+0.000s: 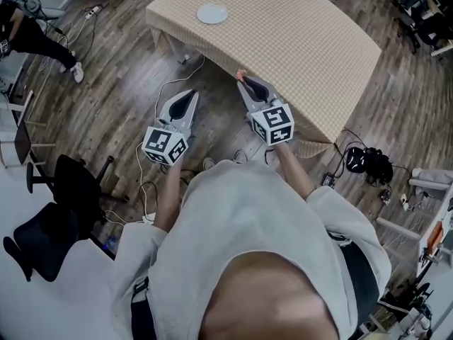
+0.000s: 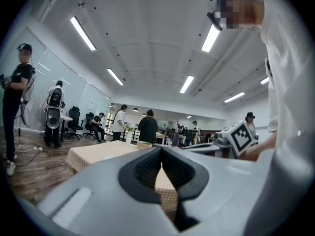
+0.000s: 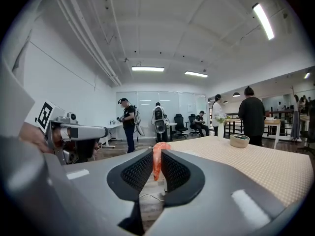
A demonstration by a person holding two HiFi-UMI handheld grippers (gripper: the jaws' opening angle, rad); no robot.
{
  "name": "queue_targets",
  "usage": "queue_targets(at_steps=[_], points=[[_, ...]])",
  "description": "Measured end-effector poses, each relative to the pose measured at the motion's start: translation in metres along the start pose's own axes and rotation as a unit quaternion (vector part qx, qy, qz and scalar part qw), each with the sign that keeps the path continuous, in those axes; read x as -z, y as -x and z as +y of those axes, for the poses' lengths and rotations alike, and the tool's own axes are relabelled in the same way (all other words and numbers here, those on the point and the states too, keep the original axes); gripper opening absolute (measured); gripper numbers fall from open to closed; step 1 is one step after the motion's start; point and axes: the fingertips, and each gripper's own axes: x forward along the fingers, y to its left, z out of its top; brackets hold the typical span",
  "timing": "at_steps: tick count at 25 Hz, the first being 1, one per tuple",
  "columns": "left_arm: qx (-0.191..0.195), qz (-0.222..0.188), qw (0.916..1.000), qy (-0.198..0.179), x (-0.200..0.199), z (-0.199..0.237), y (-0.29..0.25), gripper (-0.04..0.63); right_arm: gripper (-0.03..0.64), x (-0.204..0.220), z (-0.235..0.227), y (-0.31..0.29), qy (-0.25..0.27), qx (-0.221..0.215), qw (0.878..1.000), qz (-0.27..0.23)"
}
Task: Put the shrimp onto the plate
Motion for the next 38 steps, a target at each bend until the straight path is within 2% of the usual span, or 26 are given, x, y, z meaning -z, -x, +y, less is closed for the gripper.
queue_targets(at_steps=[11, 20, 29, 38], points=[[-0.027, 0.003, 0.9996, -0.004, 0.014, -0.016, -0.031, 0.009, 0.054, 0.022, -0.031, 0.014, -0.005, -0.029, 1.000, 0.005], [-0.048, 0.016, 0.9987, 0.007, 0.032, -0.023, -0.047, 0.009, 0.054, 0.039, -0.059, 0.018, -0.018, -0.037, 0.999, 0.014], [-0.051, 0.019, 0.9984, 0.013, 0.038, -0.015, -0.063, 0.009, 0.054, 0.042, -0.073, 0.005, -0.017, -0.041, 0.999, 0.017], [-0.036, 0.021, 0.9989, 0.018, 0.044, 0.008, -0.089, 0.009, 0.054, 0.043, -0.091, -0.019, -0.016, -0.029, 0.999, 0.022]])
